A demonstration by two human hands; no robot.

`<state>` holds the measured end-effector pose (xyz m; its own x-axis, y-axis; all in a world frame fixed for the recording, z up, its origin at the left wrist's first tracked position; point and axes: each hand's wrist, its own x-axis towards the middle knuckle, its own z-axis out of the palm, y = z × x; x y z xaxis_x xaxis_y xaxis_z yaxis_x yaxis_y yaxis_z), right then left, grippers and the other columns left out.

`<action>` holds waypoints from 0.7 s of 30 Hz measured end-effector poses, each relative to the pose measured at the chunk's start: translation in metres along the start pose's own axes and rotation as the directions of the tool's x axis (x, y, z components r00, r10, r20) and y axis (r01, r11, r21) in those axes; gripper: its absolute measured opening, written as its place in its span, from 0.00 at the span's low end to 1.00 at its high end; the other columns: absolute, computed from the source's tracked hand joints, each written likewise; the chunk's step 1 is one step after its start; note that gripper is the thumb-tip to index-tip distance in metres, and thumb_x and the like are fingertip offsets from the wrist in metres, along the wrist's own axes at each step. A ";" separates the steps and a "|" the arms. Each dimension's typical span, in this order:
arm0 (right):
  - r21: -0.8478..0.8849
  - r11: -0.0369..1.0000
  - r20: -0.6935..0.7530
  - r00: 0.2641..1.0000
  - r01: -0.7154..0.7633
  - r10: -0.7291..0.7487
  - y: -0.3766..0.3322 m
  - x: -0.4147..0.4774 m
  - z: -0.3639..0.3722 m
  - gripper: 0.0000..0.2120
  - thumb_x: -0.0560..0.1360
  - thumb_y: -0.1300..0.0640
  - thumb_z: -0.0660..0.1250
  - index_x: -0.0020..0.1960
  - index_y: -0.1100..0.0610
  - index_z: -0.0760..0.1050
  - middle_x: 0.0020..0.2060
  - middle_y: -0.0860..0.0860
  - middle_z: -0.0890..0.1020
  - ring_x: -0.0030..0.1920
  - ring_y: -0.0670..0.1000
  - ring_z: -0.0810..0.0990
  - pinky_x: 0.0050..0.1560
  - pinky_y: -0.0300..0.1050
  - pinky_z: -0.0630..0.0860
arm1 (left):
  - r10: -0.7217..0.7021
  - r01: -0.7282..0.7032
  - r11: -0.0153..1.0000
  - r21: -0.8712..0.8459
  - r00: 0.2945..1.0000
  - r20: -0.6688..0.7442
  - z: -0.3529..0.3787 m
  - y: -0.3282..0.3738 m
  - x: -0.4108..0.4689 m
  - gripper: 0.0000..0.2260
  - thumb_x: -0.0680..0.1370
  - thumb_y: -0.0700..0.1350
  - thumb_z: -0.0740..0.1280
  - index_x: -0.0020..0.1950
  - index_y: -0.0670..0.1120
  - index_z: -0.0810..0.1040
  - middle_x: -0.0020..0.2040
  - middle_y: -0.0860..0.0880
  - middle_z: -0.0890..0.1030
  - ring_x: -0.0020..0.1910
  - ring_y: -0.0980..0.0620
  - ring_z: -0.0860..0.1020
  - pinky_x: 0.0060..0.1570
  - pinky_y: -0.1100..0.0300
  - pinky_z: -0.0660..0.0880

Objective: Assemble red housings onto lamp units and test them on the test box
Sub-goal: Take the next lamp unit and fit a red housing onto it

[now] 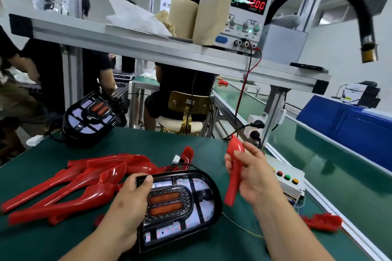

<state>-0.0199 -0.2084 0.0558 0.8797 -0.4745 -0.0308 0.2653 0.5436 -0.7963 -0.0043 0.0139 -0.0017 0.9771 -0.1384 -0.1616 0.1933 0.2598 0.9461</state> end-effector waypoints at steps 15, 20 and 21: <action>-0.208 0.930 0.126 0.951 0.304 -0.282 0.074 -0.051 0.010 0.29 0.77 0.65 0.67 0.61 0.31 0.66 0.46 0.41 0.85 0.48 0.43 0.82 0.49 0.35 0.77 | 0.031 -0.076 0.900 -0.429 0.993 -0.111 0.028 -0.006 -0.004 0.09 0.84 0.48 0.58 0.61 0.45 0.71 0.36 0.43 0.85 0.31 0.43 0.84 0.26 0.47 0.78; -0.721 0.554 0.257 0.903 0.416 -0.344 0.069 -0.046 -0.012 0.27 0.67 0.41 0.72 0.63 0.34 0.66 0.55 0.36 0.75 0.58 0.36 0.72 0.60 0.37 0.66 | 0.033 -0.073 0.908 -0.413 0.994 -0.103 0.024 -0.006 -0.004 0.10 0.84 0.49 0.59 0.62 0.48 0.72 0.38 0.43 0.86 0.32 0.43 0.84 0.26 0.44 0.78; -0.751 0.516 0.270 0.904 0.413 -0.331 0.069 -0.044 -0.016 0.26 0.67 0.41 0.72 0.62 0.37 0.68 0.56 0.36 0.71 0.61 0.39 0.69 0.62 0.38 0.64 | 0.034 -0.071 0.910 -0.408 0.995 -0.096 0.023 -0.006 -0.005 0.10 0.84 0.49 0.59 0.63 0.47 0.71 0.39 0.42 0.86 0.32 0.42 0.84 0.27 0.44 0.79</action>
<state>-0.0469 -0.1606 -0.0075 0.8140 -0.4223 0.3989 0.2039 -0.4353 -0.8769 -0.0119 -0.0092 0.0002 0.9872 -0.0371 -0.1554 0.1432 0.6365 0.7578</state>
